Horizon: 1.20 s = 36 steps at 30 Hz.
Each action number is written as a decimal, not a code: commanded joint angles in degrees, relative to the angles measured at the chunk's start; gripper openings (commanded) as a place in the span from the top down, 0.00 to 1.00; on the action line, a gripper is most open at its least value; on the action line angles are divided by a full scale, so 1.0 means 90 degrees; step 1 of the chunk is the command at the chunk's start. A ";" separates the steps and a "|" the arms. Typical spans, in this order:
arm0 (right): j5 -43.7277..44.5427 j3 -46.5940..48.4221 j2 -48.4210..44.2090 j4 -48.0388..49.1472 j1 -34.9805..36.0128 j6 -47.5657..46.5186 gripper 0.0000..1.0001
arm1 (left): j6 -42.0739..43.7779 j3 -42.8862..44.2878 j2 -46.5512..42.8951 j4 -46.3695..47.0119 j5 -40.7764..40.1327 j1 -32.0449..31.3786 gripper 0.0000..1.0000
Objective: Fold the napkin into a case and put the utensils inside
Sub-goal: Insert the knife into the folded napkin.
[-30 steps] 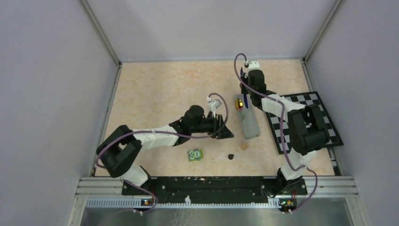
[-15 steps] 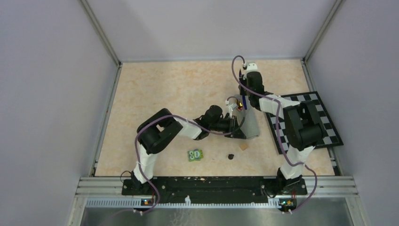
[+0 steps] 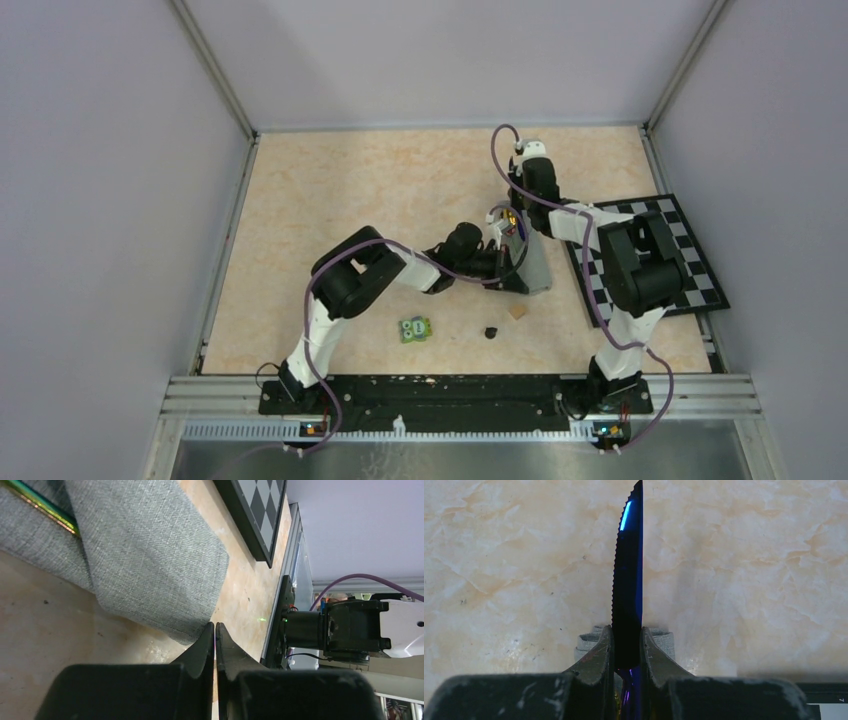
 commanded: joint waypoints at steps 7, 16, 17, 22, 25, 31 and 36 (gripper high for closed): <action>0.0120 -0.0302 -0.0460 -0.0329 -0.0022 0.0367 1.00 | -0.0149 0.0234 0.0226 0.0081 -0.0119 -0.0006 0.97; 0.0293 -0.0687 -0.0851 -0.0626 0.0105 0.0676 1.00 | -0.0267 0.0177 0.0468 0.0199 -0.0201 -0.0006 0.99; 0.0292 -0.0717 -0.0873 -0.0643 0.0115 0.0678 1.00 | -0.0277 0.0159 0.0487 0.0208 -0.0204 -0.0006 1.00; 0.0399 -0.0805 -0.1039 -0.0841 0.0189 0.0702 1.00 | -0.0302 0.0077 0.0523 0.0265 -0.0256 0.0003 1.00; 0.0443 -0.0886 -0.1187 -0.0968 0.0235 0.0742 1.00 | -0.0321 0.0070 0.0538 0.0296 -0.0263 0.0008 1.00; 0.0574 -0.1066 -0.1349 -0.1231 0.0355 0.0791 1.00 | -0.0312 0.0099 0.0542 0.0307 -0.0264 0.0013 1.00; 0.0477 -0.1293 -0.1466 -0.1187 0.0380 0.0806 0.98 | -0.0322 0.0100 0.0533 0.0314 -0.0272 0.0013 1.00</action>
